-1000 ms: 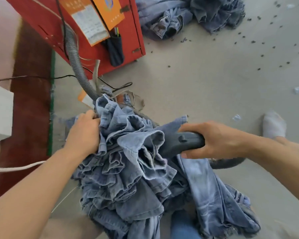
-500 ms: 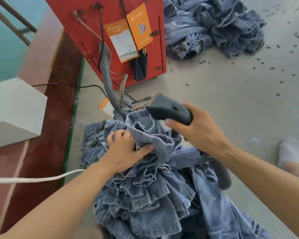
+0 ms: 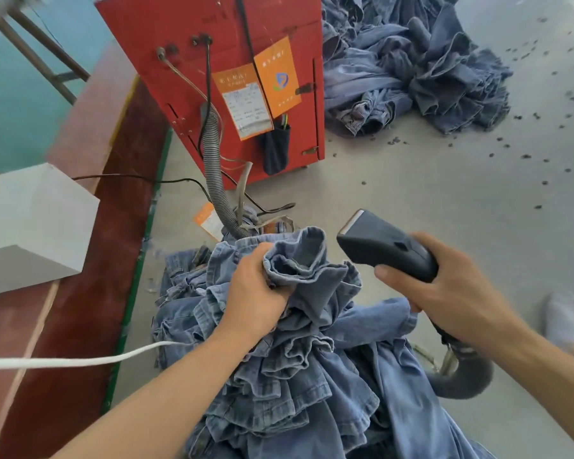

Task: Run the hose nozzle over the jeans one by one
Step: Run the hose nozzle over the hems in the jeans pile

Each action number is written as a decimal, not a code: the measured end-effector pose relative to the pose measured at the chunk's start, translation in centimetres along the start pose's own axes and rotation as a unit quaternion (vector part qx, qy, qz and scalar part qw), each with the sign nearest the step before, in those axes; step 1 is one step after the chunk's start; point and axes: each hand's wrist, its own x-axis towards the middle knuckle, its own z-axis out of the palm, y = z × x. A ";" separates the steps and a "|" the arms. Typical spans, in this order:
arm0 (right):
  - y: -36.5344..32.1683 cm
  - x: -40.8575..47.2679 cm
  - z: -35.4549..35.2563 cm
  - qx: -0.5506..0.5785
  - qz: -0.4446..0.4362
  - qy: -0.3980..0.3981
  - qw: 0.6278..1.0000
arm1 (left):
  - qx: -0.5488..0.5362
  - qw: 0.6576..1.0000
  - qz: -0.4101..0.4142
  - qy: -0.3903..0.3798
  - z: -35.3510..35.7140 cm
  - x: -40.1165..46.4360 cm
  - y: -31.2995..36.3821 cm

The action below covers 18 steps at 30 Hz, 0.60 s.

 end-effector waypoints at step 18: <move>-0.9 1.5 3.3 0.058 0.116 0.004 0.992 | -0.372 0.880 -0.245 -0.166 2.8 -2.5 2.8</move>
